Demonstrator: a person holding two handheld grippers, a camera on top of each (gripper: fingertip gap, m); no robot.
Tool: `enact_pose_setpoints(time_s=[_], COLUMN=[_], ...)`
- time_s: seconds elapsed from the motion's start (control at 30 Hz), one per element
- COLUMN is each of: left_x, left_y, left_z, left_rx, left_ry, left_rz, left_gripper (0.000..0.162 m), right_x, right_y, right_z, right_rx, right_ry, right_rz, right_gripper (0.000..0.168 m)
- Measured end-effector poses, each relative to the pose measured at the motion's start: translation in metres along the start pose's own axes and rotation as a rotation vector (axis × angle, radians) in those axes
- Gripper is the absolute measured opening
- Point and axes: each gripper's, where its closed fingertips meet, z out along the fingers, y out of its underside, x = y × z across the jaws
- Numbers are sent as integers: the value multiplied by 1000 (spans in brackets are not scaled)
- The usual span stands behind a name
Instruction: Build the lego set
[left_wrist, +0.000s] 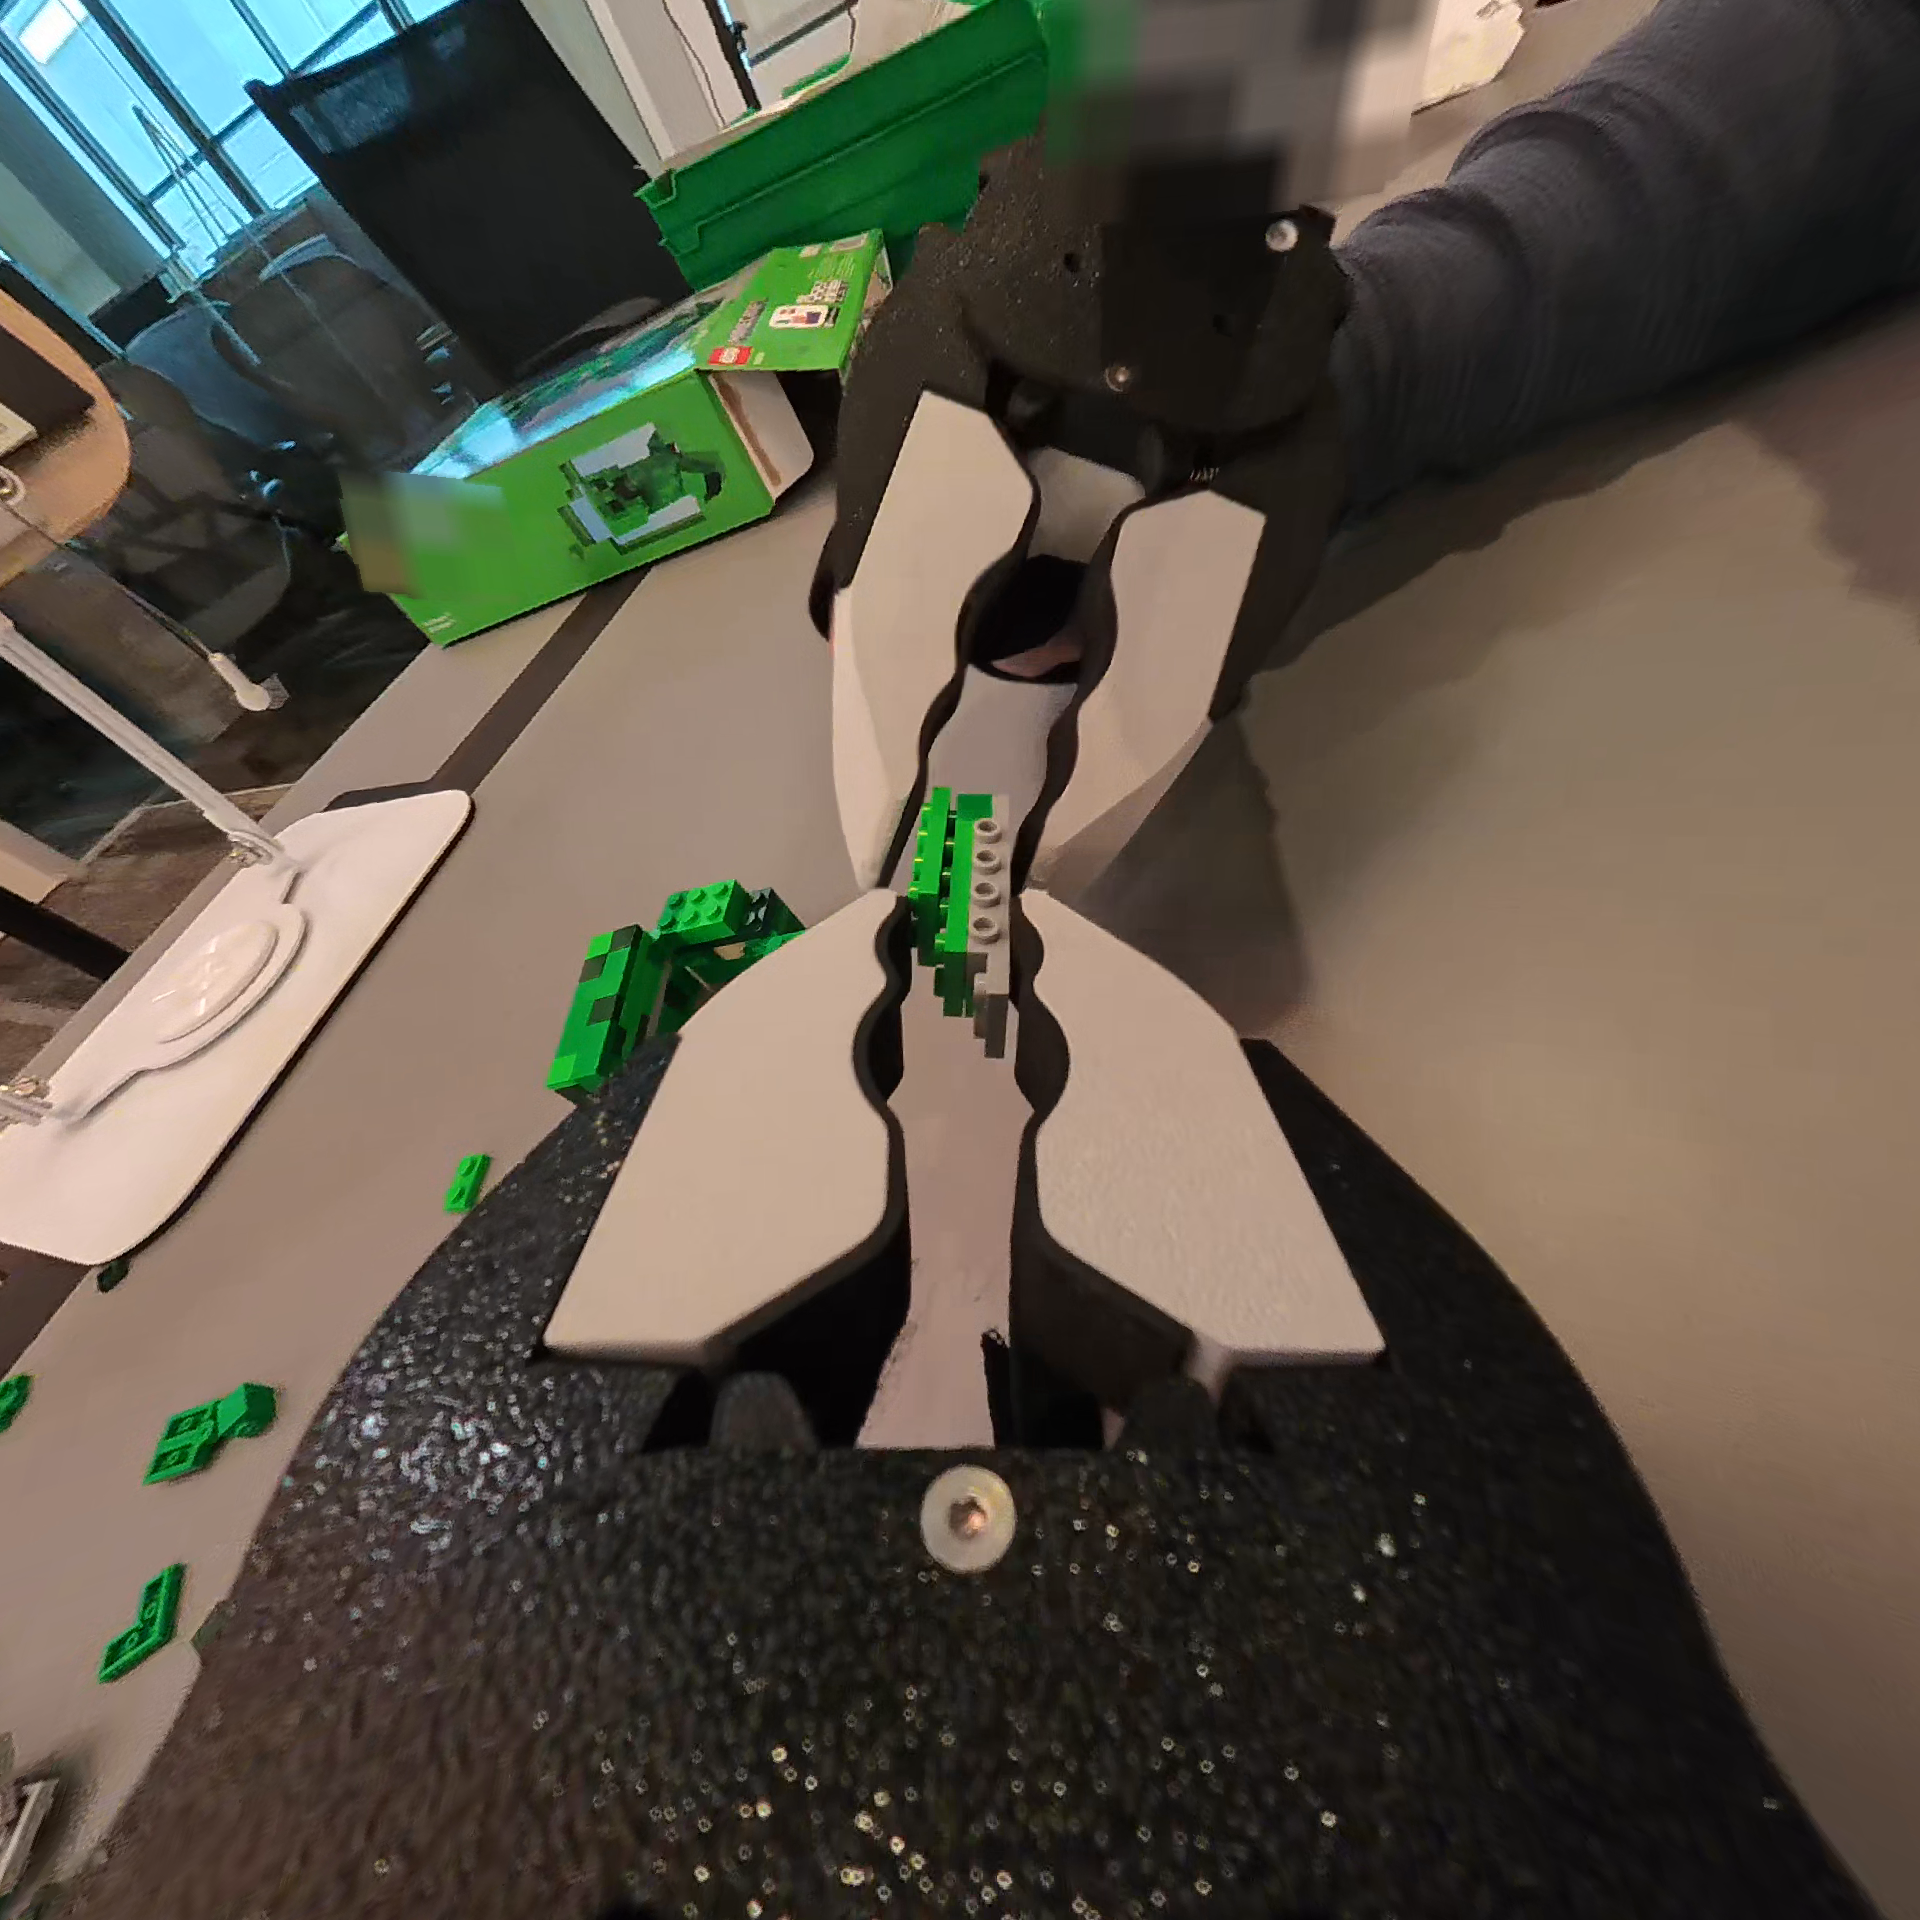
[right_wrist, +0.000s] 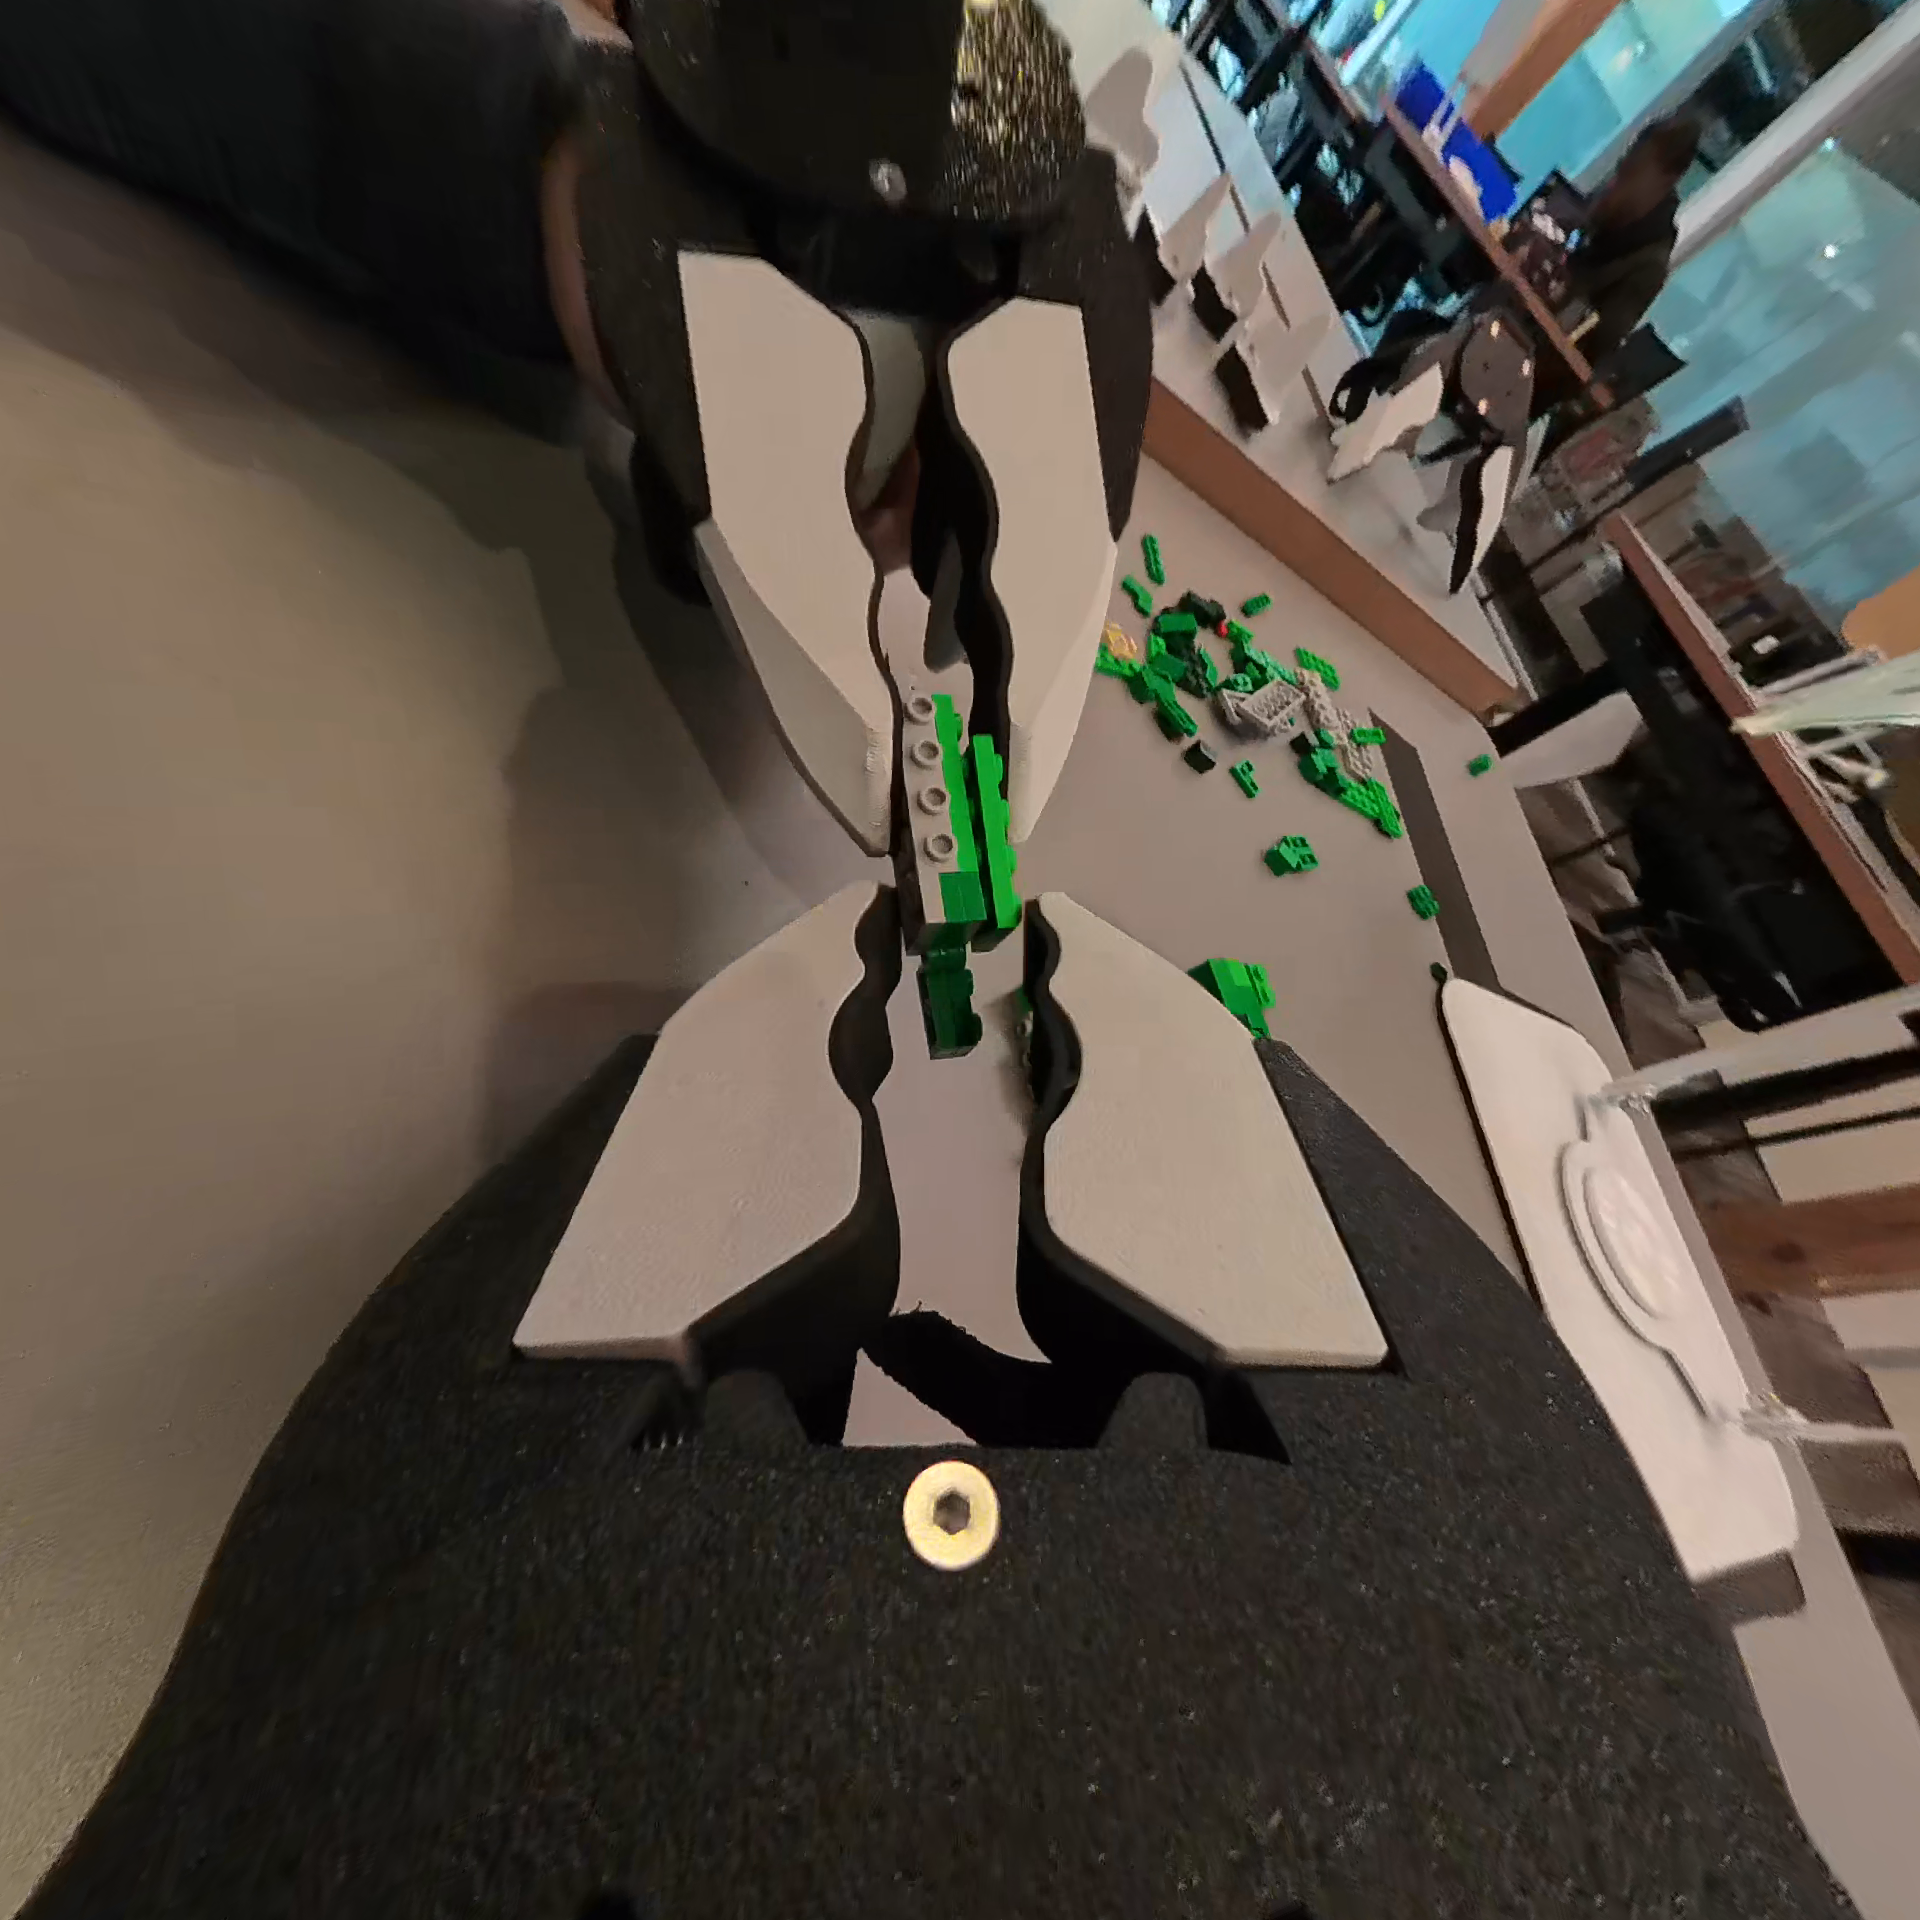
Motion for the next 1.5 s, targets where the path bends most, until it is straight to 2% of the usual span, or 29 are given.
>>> enact_pose_setpoints(time_s=[0.2, 0.37, 0.5, 0.57, 0.7, 0.83, 1.13, 1.27, 1.4, 1.5], left_x=[3, 5, 10, 8, 6, 12, 10, 12, -1, 0], left_y=[0, 22, 34, 34, 22, 24, 29, 32, 27, 31], left_z=[2, 9, 13, 14, 11, 12, 14, 15, 12, 10], left_rx=[-2, -162, -234, -233, -162, -174, -214, -233, -223, -236], left_ry=[11, -11, 17, 5, -5, 30, 20, 26, -69, -43], left_rz=[14, 94, 79, 57, 60, 76, 67, 90, 114, 98], left_gripper=[17, 17, 19, 26, 29, 19, 26, 24, 45, 45], right_x=[-5, -12, -20, -21, -22, -23, -26, -26, -23, -23], right_y=[1, 21, 30, 30, 32, 33, 36, 37, 34, 32], right_z=[-3, 3, 6, 5, 5, 5, 5, 5, 4, 3], right_rx=[-13, -158, -219, -221, -225, -235, -238, -235, -214, -194], right_ry=[-62, -91, -159, -179, -188, -199, -209, -214, -198, -201], right_rz=[18, -19, 45, 75, 75, 71, 44, 36, 28, 30], right_gripper=[19, 19, 18, 18, 18, 18, 17, 17, 17, 17])
